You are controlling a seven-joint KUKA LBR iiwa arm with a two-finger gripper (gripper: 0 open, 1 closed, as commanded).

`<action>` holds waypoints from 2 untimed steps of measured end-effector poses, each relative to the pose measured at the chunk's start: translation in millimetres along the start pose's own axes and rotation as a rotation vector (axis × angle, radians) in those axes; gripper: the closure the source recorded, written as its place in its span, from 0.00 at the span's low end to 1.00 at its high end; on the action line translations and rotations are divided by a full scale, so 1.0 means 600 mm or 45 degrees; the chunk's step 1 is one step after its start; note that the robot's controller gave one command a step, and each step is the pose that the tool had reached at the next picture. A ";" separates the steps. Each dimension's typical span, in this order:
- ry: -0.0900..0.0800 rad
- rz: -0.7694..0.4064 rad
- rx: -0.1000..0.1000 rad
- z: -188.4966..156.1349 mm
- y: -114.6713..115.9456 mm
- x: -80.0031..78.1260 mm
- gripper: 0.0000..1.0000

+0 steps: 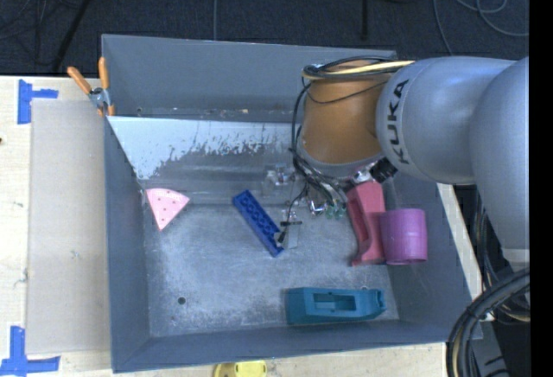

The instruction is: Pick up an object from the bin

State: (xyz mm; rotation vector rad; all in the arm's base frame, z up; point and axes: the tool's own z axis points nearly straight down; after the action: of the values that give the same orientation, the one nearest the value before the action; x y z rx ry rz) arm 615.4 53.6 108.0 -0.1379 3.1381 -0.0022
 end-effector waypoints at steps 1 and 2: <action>-0.003 0.294 -0.003 0.047 0.041 0.003 0.00; -0.006 0.204 -0.004 0.056 0.051 0.007 1.00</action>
Offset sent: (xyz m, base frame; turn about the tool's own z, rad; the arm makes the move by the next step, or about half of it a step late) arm -0.0098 0.0290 -0.0380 0.1587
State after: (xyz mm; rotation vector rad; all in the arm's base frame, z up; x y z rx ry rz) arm 608.4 83.5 74.3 0.1134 3.1343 0.0034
